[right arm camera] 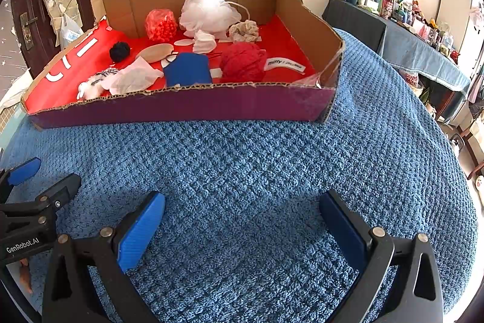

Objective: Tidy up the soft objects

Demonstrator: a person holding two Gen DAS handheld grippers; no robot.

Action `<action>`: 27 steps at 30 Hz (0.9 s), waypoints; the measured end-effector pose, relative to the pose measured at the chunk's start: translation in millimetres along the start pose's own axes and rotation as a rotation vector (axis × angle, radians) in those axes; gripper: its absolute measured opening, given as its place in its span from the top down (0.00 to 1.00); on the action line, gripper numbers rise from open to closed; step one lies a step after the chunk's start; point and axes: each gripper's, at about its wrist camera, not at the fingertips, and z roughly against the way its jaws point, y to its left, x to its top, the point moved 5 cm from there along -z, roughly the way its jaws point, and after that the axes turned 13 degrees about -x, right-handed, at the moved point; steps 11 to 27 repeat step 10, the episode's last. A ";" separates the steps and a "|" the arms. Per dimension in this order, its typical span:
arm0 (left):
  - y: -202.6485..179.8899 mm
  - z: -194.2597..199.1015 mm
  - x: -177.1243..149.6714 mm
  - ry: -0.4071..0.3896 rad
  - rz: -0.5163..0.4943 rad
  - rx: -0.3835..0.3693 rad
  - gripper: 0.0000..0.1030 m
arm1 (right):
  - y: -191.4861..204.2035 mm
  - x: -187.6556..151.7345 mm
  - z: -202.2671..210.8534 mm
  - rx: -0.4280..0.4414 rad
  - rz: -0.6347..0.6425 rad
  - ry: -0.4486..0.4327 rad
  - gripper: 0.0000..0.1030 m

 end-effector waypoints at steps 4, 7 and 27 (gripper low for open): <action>0.1 0.2 -0.1 0.000 0.000 0.000 0.00 | 0.0 0.0 -0.2 -0.001 0.001 0.000 0.00; 0.1 0.2 -0.1 0.000 0.000 0.000 0.00 | 0.1 -0.2 -0.1 -0.001 0.001 0.001 0.00; 0.0 0.2 -0.2 0.000 0.000 0.000 0.00 | 0.2 -0.7 0.1 -0.005 0.004 0.000 0.00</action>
